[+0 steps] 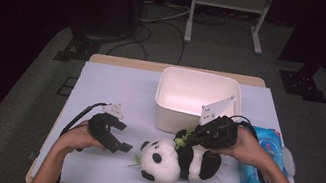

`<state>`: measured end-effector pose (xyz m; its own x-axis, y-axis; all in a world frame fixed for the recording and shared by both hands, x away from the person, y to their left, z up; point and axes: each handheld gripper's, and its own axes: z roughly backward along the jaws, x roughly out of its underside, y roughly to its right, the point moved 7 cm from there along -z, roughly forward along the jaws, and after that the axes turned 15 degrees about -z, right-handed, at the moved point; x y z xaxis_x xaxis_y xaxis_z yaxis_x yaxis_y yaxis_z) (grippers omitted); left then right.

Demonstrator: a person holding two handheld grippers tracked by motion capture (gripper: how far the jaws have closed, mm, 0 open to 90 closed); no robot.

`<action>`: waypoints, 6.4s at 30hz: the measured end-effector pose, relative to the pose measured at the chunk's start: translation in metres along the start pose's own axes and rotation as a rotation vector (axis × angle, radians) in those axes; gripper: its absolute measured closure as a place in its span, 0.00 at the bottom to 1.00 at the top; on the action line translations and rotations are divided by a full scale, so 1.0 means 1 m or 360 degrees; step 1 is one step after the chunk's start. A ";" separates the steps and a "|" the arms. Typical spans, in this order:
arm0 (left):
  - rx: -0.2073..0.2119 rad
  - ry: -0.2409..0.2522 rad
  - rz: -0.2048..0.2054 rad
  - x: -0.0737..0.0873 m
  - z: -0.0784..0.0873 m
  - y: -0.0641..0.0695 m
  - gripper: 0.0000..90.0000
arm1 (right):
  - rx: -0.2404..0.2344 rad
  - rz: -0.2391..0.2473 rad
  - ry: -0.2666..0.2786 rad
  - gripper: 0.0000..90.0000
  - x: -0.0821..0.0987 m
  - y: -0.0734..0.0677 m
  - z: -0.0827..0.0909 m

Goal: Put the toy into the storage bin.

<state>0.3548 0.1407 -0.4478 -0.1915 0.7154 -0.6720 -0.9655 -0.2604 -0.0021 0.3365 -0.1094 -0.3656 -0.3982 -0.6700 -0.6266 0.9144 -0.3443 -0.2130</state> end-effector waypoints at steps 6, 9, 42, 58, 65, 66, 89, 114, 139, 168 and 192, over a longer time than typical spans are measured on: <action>0.0004 -0.0002 0.0003 0.000 -0.002 0.000 0.11 | 0.0035 0.0009 0.0008 0.97 -0.003 0.001 0.006; 0.0007 -0.0003 0.0007 0.001 -0.003 -0.001 0.11 | 0.0046 0.0014 0.0003 0.97 -0.006 0.001 0.009; 0.0002 0.0024 0.0054 0.011 -0.002 -0.008 0.11 | 0.0040 0.0053 -0.0005 0.97 -0.051 -0.014 0.077; -0.0022 0.0048 0.0068 0.011 -0.002 -0.014 0.10 | 0.0113 0.0045 0.0034 0.97 -0.081 -0.006 0.118; -0.0031 0.0059 0.0079 0.014 -0.001 -0.017 0.10 | 0.0153 0.0045 0.0053 0.97 -0.095 0.003 0.129; -0.0032 0.0058 0.0083 0.015 -0.001 -0.018 0.10 | 0.0159 0.0049 0.0055 0.97 -0.097 0.005 0.131; -0.0052 0.0075 0.0144 0.025 0.002 -0.019 0.08 | 0.0268 -0.0025 0.0070 0.97 -0.126 0.054 0.145; -0.0047 0.0085 0.0157 0.027 0.001 -0.019 0.08 | 0.0299 -0.0168 -0.0028 0.97 -0.122 0.128 0.095; -0.0033 0.0084 0.0154 0.027 -0.001 -0.017 0.08 | 0.0193 -0.0248 -0.0084 0.97 -0.089 0.143 0.034; -0.0029 0.0082 0.0139 0.026 -0.002 -0.014 0.08 | 0.0137 -0.0346 -0.0113 0.80 -0.053 0.133 0.026; -0.0066 0.0116 0.0133 0.022 0.006 -0.008 0.08 | 0.0142 -0.0370 0.0065 0.67 -0.031 0.102 0.077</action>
<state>0.3570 0.1624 -0.4585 -0.2560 0.6414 -0.7233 -0.9383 -0.3447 0.0265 0.4368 -0.1743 -0.3107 -0.5923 -0.5395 -0.5984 0.7877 -0.5440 -0.2892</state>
